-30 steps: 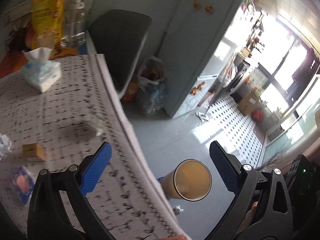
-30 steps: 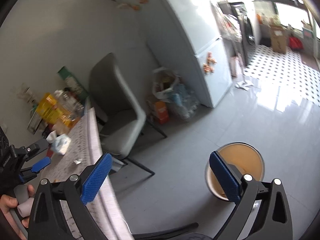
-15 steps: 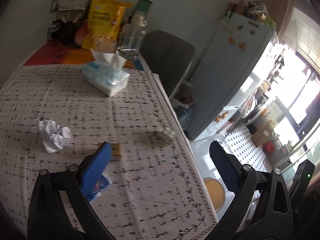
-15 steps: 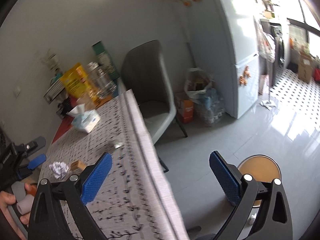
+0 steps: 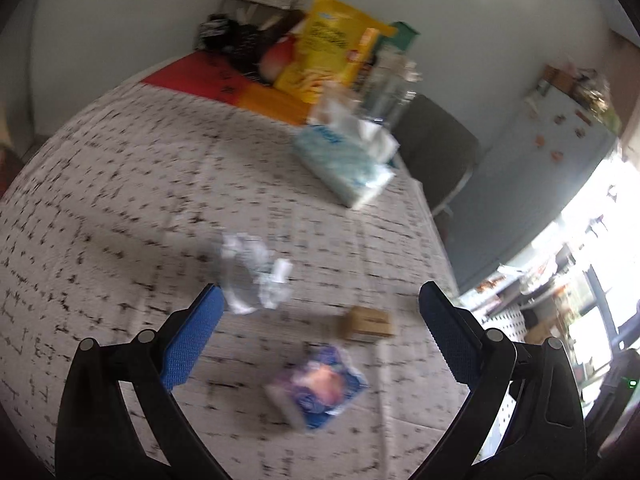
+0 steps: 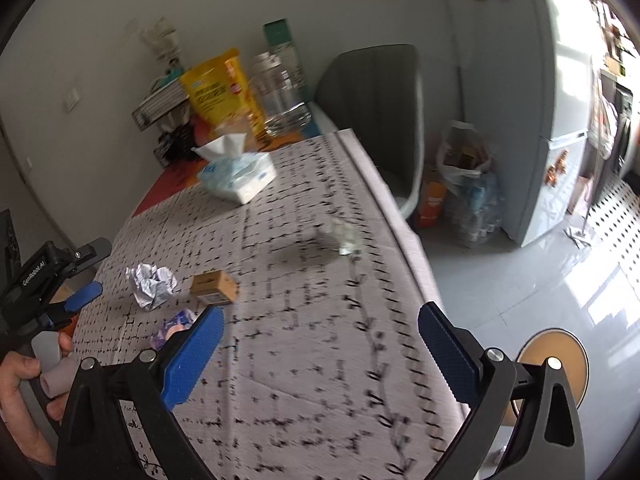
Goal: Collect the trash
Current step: 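Grasp crumpled printed paper with the left tool while the right tool grasps the tan box, then carry the crumpled paper and tan box over the tan bin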
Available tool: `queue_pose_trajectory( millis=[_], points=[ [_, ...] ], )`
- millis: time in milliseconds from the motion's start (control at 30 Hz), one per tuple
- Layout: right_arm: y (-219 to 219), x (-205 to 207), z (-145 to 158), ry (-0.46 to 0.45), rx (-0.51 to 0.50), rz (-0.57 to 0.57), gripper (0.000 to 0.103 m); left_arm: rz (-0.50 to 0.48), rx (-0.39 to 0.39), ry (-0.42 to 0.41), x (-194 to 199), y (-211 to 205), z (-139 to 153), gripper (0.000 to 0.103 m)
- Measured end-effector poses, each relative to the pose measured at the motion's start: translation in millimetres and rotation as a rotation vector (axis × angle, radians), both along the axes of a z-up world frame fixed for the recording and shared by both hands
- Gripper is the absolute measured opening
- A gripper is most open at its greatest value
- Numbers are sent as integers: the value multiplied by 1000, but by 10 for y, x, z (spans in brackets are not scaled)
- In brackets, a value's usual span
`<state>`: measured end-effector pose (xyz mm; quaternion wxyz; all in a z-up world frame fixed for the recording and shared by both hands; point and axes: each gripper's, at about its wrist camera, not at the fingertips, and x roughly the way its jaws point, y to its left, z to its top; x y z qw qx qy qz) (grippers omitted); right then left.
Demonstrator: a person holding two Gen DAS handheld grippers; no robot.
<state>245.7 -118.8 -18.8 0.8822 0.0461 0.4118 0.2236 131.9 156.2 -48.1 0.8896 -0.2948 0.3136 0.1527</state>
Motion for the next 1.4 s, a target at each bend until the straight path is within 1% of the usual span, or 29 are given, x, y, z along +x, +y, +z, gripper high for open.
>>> queue_pose_trajectory(
  millis=[200,267,433,500,600,633,667,700,733,767,800,867,967,1033,1100,1200,1267,1300,1333,1367,1400],
  points=[
    [419,60,-24,7,-24,63,95,39,-45,27,20,310,-274,97],
    [562,73,-73,19,-34,80,95,35,-52,41,86,369,-368,97],
    [742,112,-233,59,-54,94,95,38,-79,85,284,481,-591,97],
    [794,135,-278,70,-71,99,95,44,-76,122,367,510,-687,97],
    [882,173,-312,77,-90,111,95,40,-44,115,403,496,-722,97],
    [903,180,-308,77,-93,114,95,41,-34,110,399,490,-718,85],
    [933,189,-310,78,-94,117,95,41,-27,116,400,489,-723,64],
    [976,201,-314,80,-94,122,95,40,-23,123,399,497,-726,52],
    [1012,209,-317,82,-94,126,95,33,-39,120,392,522,-737,47],
    [1052,215,-327,84,-93,133,95,26,-60,102,367,548,-735,40],
    [1093,218,-339,85,-94,140,95,17,-71,88,341,566,-725,36],
    [1212,228,-373,86,-104,159,95,19,-61,79,258,589,-689,33],
    [1413,224,-426,83,-118,212,95,52,-65,67,100,644,-664,33],
    [1524,236,-479,84,-130,226,95,69,-70,66,14,673,-656,33],
    [1612,263,-554,94,-140,227,95,82,-69,70,-77,689,-636,33],
    [1690,357,-686,104,-167,188,95,99,-61,65,-192,695,-585,33],
    [1714,421,-767,125,-178,192,78,111,-62,56,-264,689,-546,33],
    [1699,416,-745,99,-185,191,54,115,-61,53,-287,685,-531,33],
    [1666,422,-727,117,-172,205,49,120,-58,49,-311,673,-512,33],
    [1605,419,-693,126,-132,212,49,123,-59,46,-321,654,-498,33],
    [1549,399,-645,115,-107,215,48,124,-61,45,-315,635,-491,33]
  ],
)
